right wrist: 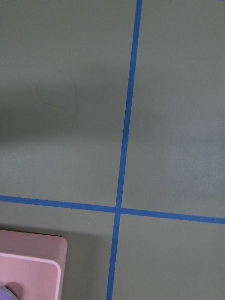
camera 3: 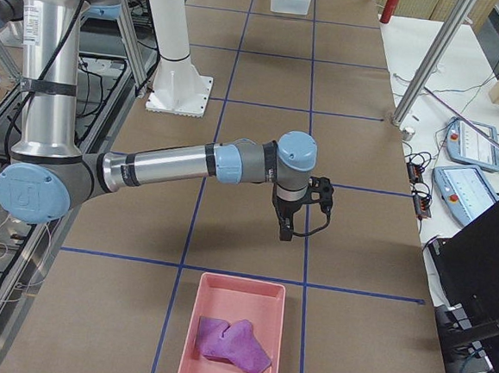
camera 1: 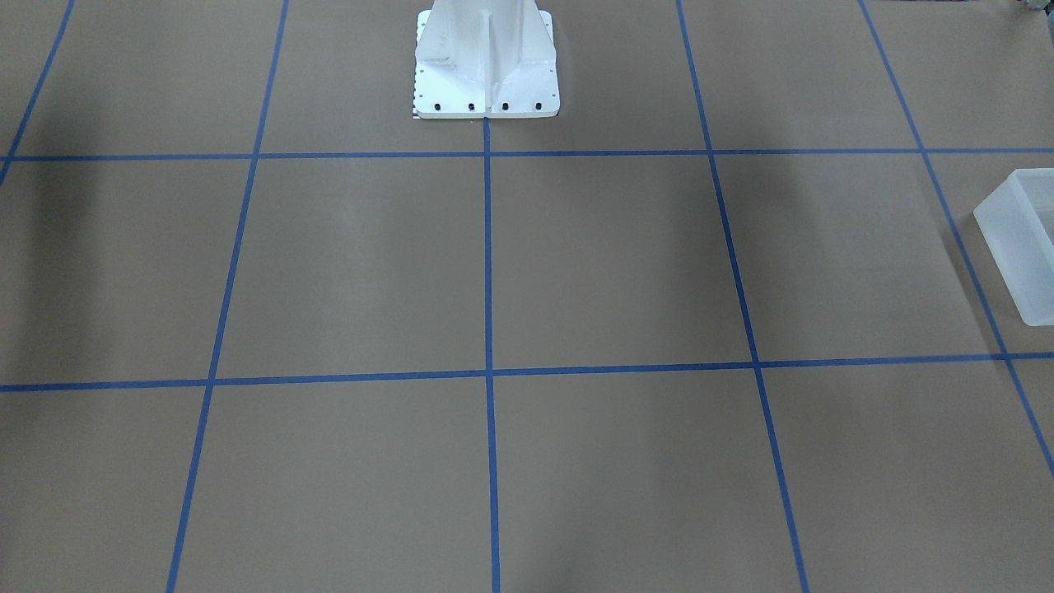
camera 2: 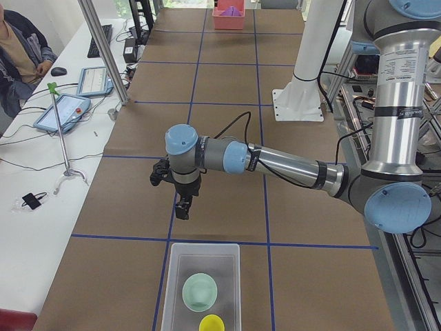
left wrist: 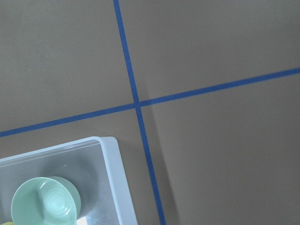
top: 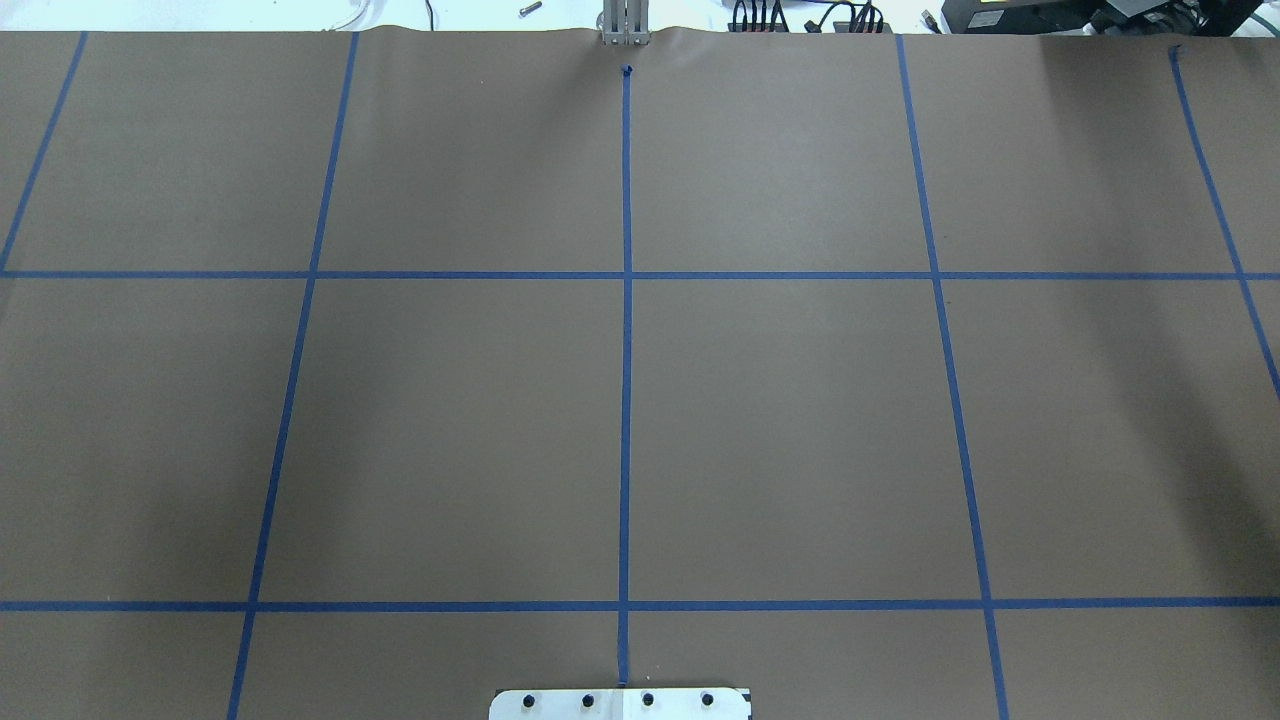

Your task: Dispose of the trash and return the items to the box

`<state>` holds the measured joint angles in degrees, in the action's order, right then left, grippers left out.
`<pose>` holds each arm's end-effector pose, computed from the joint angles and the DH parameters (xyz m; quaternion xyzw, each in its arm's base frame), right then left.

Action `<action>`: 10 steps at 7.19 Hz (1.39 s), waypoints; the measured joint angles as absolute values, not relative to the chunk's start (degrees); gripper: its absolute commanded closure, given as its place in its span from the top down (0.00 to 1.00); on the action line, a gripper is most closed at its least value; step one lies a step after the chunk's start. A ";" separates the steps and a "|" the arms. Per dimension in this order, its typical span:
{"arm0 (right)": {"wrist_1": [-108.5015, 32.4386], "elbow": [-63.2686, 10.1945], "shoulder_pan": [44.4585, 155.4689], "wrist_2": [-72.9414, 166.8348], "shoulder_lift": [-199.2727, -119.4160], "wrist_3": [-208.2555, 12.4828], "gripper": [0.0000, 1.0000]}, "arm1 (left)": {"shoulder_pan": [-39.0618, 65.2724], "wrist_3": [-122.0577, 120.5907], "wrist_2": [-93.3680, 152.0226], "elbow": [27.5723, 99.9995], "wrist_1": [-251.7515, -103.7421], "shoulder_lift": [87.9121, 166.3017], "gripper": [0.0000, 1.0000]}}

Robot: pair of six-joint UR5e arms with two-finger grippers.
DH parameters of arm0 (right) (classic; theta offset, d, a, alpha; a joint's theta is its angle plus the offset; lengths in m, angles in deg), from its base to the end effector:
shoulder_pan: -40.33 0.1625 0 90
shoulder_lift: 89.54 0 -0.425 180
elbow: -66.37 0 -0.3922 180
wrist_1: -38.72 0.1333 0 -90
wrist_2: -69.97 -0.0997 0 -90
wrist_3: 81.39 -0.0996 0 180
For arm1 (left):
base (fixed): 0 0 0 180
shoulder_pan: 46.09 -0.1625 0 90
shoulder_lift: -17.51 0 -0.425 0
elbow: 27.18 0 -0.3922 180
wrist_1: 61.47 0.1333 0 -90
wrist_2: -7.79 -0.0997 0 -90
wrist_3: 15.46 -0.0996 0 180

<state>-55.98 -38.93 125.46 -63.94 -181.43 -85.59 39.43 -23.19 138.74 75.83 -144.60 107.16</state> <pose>0.0235 -0.4806 0.5521 0.0407 -0.3772 -0.0338 0.9246 -0.0298 -0.4907 0.5663 0.0572 0.3479 0.1171 0.9284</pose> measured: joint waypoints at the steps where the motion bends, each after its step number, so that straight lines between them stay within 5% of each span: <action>1: -56.01 -39.01 125.54 -63.57 -181.68 -85.57 1.00 | 39.57 -23.72 140.01 76.04 -144.80 106.25 0.98; 10: -55.95 -41.43 126.11 -64.36 -183.34 -85.66 1.00 | 39.78 -23.81 144.59 79.86 -145.14 103.32 0.98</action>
<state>-55.95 -41.43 126.11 -64.36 -183.34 -85.66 39.78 -23.81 144.59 79.86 -145.14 103.32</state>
